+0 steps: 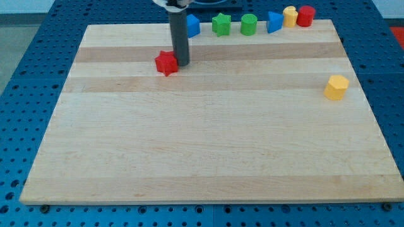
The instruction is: Move the red star to slightly left and up
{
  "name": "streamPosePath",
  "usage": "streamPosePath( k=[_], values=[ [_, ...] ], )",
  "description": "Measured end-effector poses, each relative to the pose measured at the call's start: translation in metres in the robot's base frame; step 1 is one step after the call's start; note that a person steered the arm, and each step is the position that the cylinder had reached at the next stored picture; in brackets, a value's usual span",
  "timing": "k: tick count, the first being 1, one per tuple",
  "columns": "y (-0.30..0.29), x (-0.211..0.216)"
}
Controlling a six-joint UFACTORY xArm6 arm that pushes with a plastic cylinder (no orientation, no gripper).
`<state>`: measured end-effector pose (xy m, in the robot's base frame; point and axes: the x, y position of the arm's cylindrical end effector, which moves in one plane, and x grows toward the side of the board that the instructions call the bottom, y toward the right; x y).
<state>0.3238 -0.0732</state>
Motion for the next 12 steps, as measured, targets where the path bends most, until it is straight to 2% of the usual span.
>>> streamPosePath(
  k=[1,2,3,4,5,7,9,10,11,12],
  values=[
    [-0.012,0.000],
    [0.013,0.000],
    [0.027,0.033],
    [-0.002,0.084],
    [-0.028,0.098],
    [-0.031,0.021],
    [-0.034,0.017],
    [-0.034,0.064],
    [-0.043,0.073],
    [-0.067,0.030]
  ],
)
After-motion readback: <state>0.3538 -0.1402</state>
